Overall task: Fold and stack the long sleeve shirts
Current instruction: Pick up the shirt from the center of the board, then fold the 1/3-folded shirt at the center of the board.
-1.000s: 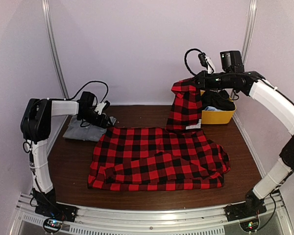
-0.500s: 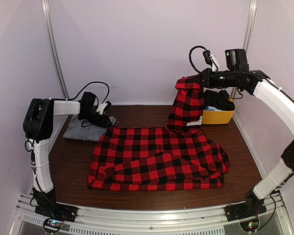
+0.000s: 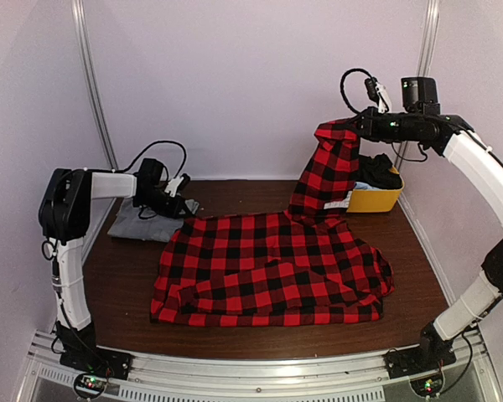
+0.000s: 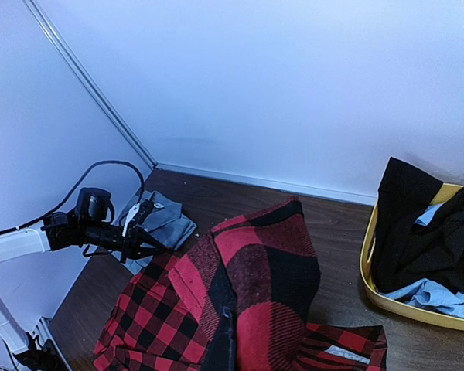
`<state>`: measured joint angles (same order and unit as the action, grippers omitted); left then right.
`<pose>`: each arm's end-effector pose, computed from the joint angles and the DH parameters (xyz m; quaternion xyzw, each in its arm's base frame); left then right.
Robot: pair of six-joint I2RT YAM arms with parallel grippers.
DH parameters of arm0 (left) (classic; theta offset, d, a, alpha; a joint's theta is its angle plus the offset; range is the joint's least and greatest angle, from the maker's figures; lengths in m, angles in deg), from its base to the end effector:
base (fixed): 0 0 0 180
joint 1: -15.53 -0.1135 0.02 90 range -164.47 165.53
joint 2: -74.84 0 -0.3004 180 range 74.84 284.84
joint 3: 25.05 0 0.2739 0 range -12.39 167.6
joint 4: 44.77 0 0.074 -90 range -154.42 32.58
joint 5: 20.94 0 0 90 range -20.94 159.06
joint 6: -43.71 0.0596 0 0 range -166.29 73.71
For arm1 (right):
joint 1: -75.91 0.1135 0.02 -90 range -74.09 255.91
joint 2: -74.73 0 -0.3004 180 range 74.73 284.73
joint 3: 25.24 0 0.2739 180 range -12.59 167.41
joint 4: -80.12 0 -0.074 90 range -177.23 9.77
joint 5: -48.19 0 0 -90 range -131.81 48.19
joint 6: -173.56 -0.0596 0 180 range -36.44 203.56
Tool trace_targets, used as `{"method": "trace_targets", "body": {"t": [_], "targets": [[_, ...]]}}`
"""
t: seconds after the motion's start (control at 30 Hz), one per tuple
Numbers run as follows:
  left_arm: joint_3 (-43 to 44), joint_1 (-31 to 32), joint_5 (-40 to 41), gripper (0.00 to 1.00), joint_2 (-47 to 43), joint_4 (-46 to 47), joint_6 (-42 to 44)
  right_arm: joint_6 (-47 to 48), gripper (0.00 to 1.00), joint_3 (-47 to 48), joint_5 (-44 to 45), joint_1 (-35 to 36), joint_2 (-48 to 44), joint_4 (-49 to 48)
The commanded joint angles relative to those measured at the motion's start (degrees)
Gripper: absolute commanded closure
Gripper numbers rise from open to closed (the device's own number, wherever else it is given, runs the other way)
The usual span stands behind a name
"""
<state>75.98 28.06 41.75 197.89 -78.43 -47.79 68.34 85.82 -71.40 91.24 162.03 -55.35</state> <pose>0.4913 -0.1372 0.1577 0.1586 0.9175 -0.2589 0.2570 0.3531 0.1273 0.4793 -0.1458 0.7956 0.3474 0.4745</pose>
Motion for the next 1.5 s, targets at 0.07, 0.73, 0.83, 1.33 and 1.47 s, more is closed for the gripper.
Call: {"method": "trace_targets", "body": {"t": [0.07,0.73,0.83,1.33,1.47], "targets": [[-4.4,0.2,-2.0,1.00,-9.6,4.1,-2.9,-1.2,1.00,0.7,-2.2,-0.5,-2.5,-0.8],[-23.4,7.3,11.0,1.00,-34.1,5.2,-4.1,-3.7,1.00,-14.8,-4.6,-0.1,-21.0,4.6],[-25.7,8.7,12.1,1.00,-36.5,4.9,-3.9,-4.8,1.00,-18.1,-5.1,0.0,-24.6,5.4],[-37.0,12.2,15.8,1.00,-47.3,3.1,-8.3,-8.5,1.00,-26.9,-7.3,0.7,-38.7,11.4],[-39.9,13.0,16.0,1.00,-48.7,3.4,-10.0,-9.7,1.00,-29.5,-8.0,0.7,-41.4,12.3]]}}
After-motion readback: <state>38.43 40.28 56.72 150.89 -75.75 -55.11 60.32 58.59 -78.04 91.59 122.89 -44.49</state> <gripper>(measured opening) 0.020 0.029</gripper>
